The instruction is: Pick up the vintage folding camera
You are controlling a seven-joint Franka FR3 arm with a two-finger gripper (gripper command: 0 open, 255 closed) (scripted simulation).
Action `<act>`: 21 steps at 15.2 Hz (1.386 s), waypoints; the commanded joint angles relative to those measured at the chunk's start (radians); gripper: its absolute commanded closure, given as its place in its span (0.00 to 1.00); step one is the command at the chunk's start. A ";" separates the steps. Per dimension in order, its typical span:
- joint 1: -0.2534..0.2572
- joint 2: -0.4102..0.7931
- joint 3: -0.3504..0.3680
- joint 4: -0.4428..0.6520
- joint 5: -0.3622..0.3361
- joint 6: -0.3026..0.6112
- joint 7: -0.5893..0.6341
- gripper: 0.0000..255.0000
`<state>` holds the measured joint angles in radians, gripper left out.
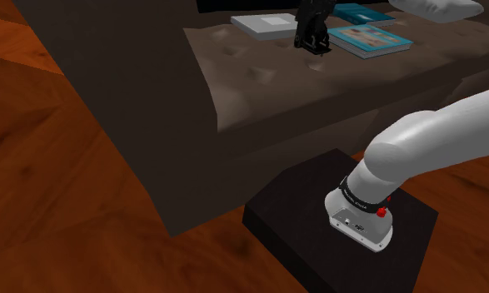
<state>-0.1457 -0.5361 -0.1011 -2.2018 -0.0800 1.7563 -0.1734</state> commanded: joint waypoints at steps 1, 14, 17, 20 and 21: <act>-0.018 0.046 -0.030 0.034 -0.010 0.022 -0.016 0.00; -0.094 0.274 -0.173 0.226 -0.009 0.106 -0.096 0.00; -0.095 0.272 -0.174 0.184 -0.010 0.146 -0.095 0.00; -0.096 0.272 -0.176 0.149 -0.011 0.181 -0.094 0.00; -0.096 0.272 -0.176 0.150 -0.011 0.181 -0.094 0.00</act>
<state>-0.2418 -0.2655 -0.2767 -2.0489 -0.0916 1.9321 -0.2671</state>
